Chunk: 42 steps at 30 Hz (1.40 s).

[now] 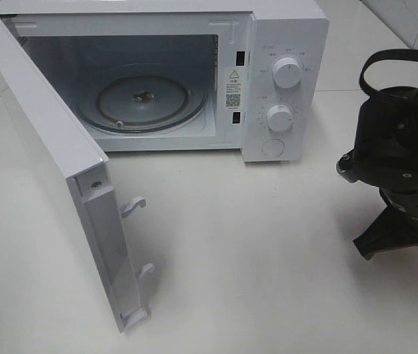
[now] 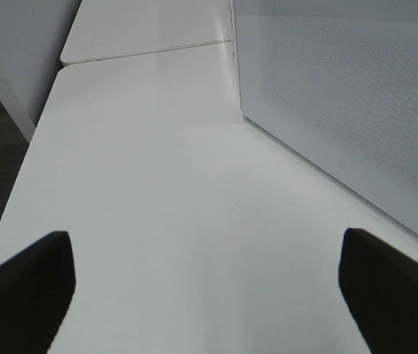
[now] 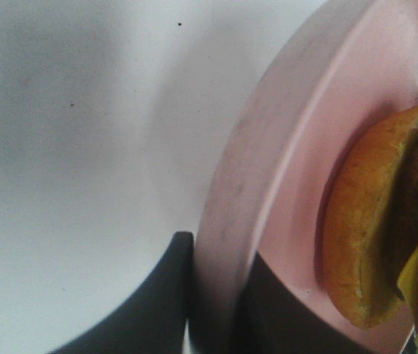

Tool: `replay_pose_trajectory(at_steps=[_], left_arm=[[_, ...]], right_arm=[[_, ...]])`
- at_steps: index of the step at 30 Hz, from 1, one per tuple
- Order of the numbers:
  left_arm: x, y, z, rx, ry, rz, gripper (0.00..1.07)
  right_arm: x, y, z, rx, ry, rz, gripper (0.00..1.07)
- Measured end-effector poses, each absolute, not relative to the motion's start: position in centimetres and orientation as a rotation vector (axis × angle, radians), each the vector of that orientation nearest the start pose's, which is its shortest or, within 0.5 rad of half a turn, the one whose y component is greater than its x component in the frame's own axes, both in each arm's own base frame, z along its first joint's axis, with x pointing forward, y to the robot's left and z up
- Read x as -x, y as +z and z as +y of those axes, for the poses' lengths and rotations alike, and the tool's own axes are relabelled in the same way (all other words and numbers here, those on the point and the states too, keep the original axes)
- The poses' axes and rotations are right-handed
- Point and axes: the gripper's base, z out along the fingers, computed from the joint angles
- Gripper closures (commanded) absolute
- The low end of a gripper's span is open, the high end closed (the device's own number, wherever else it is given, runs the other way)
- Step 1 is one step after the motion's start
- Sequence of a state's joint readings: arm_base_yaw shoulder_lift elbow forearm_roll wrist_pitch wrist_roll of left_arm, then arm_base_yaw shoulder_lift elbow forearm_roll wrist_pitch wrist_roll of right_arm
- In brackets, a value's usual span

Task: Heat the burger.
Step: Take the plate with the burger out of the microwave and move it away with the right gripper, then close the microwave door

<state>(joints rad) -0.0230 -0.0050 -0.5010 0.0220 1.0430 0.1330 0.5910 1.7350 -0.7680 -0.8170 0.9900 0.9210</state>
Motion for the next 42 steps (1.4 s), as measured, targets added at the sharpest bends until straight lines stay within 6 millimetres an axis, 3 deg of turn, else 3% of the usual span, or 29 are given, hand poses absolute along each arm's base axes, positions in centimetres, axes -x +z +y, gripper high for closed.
replay_pose_trajectory(at_steps=[17, 22, 24, 25, 26, 29, 33, 35, 38, 40, 41, 42], left_arm=[[0.5, 27.9, 0.2, -0.157, 0.096, 2.016, 0.17], [0.5, 27.9, 0.2, -0.157, 0.096, 2.016, 0.17], [0.5, 27.9, 0.2, -0.157, 0.096, 2.016, 0.17], [0.5, 27.9, 0.2, -0.157, 0.096, 2.016, 0.17], [0.5, 27.9, 0.2, -0.157, 0.096, 2.016, 0.17], [0.5, 27.9, 0.2, -0.157, 0.096, 2.016, 0.17], [0.5, 27.9, 0.2, -0.157, 0.096, 2.016, 0.17], [0.5, 27.9, 0.2, -0.157, 0.096, 2.016, 0.17], [0.5, 27.9, 0.2, -0.157, 0.096, 2.016, 0.17], [0.5, 27.9, 0.2, -0.157, 0.096, 2.016, 0.17], [0.5, 27.9, 0.2, -0.157, 0.096, 2.016, 0.17], [0.5, 27.9, 0.2, -0.157, 0.096, 2.016, 0.17]], right_arm=[[-24.6, 10.0, 9.0, 0.281, -0.850, 2.856, 1.02], [-24.6, 9.4, 9.0, 0.268, -0.872, 2.868, 0.90], [-24.6, 9.5, 8.8, 0.283, -0.898, 2.862, 0.78], [-24.6, 9.5, 8.8, 0.283, -0.898, 2.862, 0.78], [-24.5, 9.6, 8.8, 0.291, -0.903, 2.864, 0.69], [-24.4, 10.3, 8.8, 0.297, -0.880, 2.870, 0.58], [-24.3, 11.3, 8.9, 0.301, -0.840, 2.870, 0.54], [-24.0, 13.6, 9.0, 0.286, -0.750, 2.844, 0.53], [-23.9, 14.4, 9.0, 0.279, -0.720, 2.830, 0.53], [-23.4, 16.7, 9.1, 0.297, -0.600, 2.793, 0.49], [-23.4, 16.7, 9.1, 0.297, -0.600, 2.793, 0.49], [-23.0, 18.4, 9.2, 0.318, -0.503, 2.763, 0.44]])
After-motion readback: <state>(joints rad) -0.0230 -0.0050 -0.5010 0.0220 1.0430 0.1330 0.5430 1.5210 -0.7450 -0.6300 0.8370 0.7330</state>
